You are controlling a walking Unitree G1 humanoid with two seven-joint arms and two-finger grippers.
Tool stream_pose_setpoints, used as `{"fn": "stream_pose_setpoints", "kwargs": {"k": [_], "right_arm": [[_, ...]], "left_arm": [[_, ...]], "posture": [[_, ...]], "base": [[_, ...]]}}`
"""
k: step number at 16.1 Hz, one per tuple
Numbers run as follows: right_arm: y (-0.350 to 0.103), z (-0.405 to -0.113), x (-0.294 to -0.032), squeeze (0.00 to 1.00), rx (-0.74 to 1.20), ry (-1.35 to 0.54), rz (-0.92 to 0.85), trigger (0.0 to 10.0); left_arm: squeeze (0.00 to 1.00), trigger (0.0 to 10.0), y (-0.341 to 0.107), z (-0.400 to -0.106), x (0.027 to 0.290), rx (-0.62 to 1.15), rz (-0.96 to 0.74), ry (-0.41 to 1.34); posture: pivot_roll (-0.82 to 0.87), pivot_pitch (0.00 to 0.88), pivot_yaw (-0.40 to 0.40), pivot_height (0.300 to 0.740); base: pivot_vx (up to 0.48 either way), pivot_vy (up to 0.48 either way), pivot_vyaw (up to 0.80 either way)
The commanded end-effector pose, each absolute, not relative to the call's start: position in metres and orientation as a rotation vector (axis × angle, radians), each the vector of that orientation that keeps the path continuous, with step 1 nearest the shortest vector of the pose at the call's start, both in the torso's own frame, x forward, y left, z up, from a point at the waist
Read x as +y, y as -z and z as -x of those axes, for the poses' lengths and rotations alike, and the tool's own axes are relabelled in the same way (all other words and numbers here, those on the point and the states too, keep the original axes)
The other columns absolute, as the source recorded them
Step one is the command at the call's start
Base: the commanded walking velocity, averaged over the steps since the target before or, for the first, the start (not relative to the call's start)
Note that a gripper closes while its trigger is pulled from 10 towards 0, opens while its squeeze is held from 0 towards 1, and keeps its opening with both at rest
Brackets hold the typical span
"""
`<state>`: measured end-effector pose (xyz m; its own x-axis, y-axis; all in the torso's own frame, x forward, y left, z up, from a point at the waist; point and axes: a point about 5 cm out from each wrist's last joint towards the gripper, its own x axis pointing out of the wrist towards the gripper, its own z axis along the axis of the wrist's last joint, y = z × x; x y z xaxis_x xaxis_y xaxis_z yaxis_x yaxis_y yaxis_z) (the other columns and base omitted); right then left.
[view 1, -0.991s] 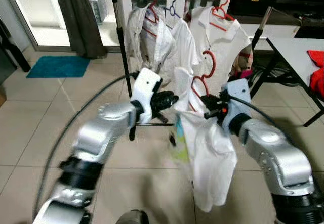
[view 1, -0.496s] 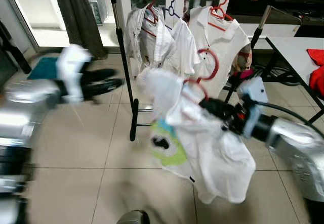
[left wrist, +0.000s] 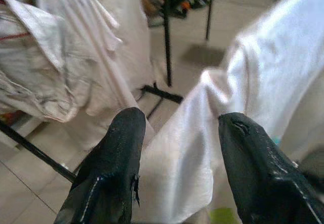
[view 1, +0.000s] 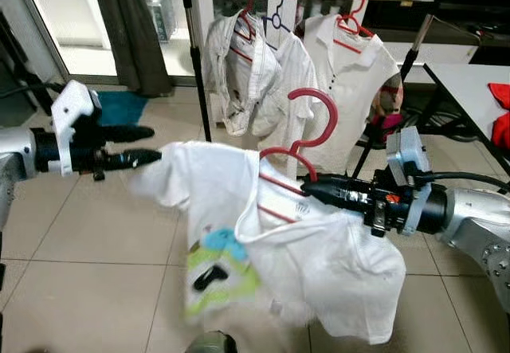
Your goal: Hang hanger
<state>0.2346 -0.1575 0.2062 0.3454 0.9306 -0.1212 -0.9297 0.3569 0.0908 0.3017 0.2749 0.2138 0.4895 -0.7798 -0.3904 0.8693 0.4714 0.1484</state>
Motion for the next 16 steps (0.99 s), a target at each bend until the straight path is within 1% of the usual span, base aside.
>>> {"fn": "stream_pose_setpoints", "kwargs": {"k": [1,2,3,4,5,7,8,9,10,16], "right_arm": [[-0.217,-0.231,-0.159,0.0,0.119,-1.237,0.006,10.0],[-0.217,-0.229,-0.16,0.0,0.124,-1.248,0.007,10.0],[-0.217,-0.229,-0.161,0.0,0.125,-1.249,0.008,10.0],[-0.217,-0.229,-0.162,0.0,0.128,-1.248,0.009,10.0],[-0.218,-0.229,-0.161,0.0,0.129,-1.26,0.002,10.0],[-0.218,-0.227,-0.159,0.0,0.131,-1.282,0.004,10.0],[-0.217,-0.227,-0.158,0.0,0.135,-1.286,0.009,10.0],[-0.217,-0.227,-0.158,0.0,0.135,-1.286,0.01,10.0],[-0.217,-0.227,-0.159,0.0,0.135,-1.288,0.009,10.0],[-0.214,-0.226,-0.159,0.0,0.138,-1.294,0.008,10.0]], "left_arm": [[0.0,10.0,-0.212,-0.3,0.276,0.312,-0.381,1.056],[0.0,10.0,-0.21,-0.296,0.273,0.343,-0.357,1.121],[0.0,10.0,-0.209,-0.294,0.273,0.36,-0.347,1.144],[0.0,10.0,-0.203,-0.29,0.274,0.417,-0.368,1.18],[0.0,10.0,-0.199,-0.294,0.276,0.405,-0.403,1.158],[0.0,10.0,-0.198,-0.297,0.276,0.39,-0.405,1.151],[0.0,4.5,-0.199,-0.299,0.274,0.373,-0.396,1.16],[0.0,4.5,-0.199,-0.299,0.273,0.366,-0.395,1.159],[0.0,0.0,-0.199,-0.3,0.273,0.365,-0.387,1.158],[0.0,0.0,-0.189,-0.3,0.273,0.367,-0.378,1.171]], "posture": [[0.05,0.0,0.033,0.74],[0.05,0.0,0.038,0.74],[0.05,0.0,0.038,0.74],[0.05,0.0,0.039,0.74],[0.05,0.0,0.039,0.74],[0.05,0.0,0.041,0.74],[0.05,0.0,0.041,0.74],[0.05,0.0,0.042,0.74],[0.05,0.0,0.043,0.74],[0.05,0.0,0.045,0.74]], "base": [[0.0,0.0,0.0],[0.0,0.0,0.0],[0.0,0.0,0.0],[0.0,0.0,0.0],[0.0,0.0,0.0],[0.0,0.0,0.0],[0.0,0.0,0.0],[0.0,0.0,0.0],[0.0,0.0,0.0],[0.0,0.0,0.0]]}}
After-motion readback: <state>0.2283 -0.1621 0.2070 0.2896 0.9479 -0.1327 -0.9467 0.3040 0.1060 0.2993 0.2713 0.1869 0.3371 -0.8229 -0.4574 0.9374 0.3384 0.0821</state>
